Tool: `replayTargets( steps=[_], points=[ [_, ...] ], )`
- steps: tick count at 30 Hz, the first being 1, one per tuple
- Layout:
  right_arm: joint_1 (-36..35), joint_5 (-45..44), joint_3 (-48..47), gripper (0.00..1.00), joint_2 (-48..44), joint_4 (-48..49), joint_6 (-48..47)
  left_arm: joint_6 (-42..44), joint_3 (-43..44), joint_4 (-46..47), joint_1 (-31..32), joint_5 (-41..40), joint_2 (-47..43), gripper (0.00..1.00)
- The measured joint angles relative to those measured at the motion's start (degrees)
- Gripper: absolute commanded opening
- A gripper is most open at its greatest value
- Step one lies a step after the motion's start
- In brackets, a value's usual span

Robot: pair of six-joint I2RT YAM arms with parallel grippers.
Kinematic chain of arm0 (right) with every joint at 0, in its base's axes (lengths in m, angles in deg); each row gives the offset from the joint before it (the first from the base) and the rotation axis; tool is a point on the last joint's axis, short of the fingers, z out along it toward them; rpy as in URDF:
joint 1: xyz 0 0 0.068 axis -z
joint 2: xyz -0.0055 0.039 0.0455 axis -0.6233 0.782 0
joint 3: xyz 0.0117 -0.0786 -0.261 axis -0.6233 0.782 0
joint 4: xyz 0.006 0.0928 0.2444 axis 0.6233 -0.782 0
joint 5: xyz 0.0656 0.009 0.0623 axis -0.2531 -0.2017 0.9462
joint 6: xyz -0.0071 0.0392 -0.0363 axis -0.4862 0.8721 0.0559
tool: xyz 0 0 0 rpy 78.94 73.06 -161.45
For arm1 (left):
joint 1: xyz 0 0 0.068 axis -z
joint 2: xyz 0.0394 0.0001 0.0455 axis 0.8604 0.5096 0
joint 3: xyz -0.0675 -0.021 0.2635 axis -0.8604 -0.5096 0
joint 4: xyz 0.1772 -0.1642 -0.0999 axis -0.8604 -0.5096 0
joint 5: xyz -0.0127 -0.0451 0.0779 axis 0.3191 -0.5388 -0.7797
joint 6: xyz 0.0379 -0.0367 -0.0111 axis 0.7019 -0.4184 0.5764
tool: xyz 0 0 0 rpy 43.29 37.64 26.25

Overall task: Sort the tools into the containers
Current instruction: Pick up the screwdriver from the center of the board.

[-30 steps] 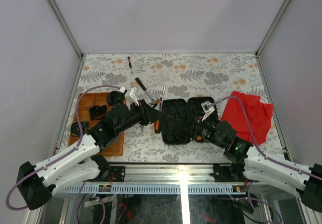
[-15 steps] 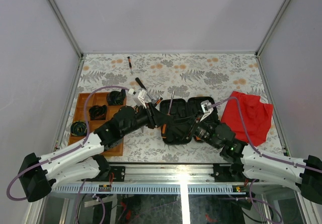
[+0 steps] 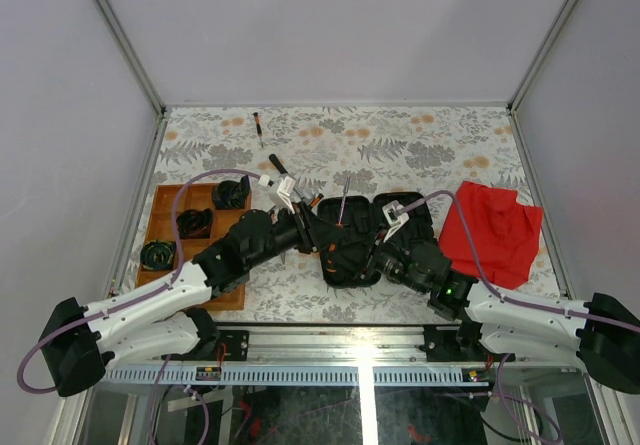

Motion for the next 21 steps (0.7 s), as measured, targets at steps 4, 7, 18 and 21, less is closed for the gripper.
replayTargets(
  steps=[4, 7, 18, 21],
  points=[
    [-0.24, 0.02, -0.48, 0.25, -0.15, -0.31, 0.22, 0.20, 0.00, 0.33, 0.00, 0.07, -0.11, 0.06],
    [-0.33, -0.48, -0.48, 0.22, -1.33, -1.22, -0.09, 0.44, 0.00, 0.46, 0.04, 0.33, -0.46, 0.24],
    [-0.55, -10.86, -1.46, 0.00, -12.04, -16.74, -11.50, 5.18, 5.66, -6.56, 0.26, 0.59, -7.15, 0.59],
    [-0.55, -15.30, -3.19, 0.00, -13.73, -20.76, -16.79, 6.54, 7.21, -10.16, 0.26, -0.81, -9.05, 0.61]
  ],
)
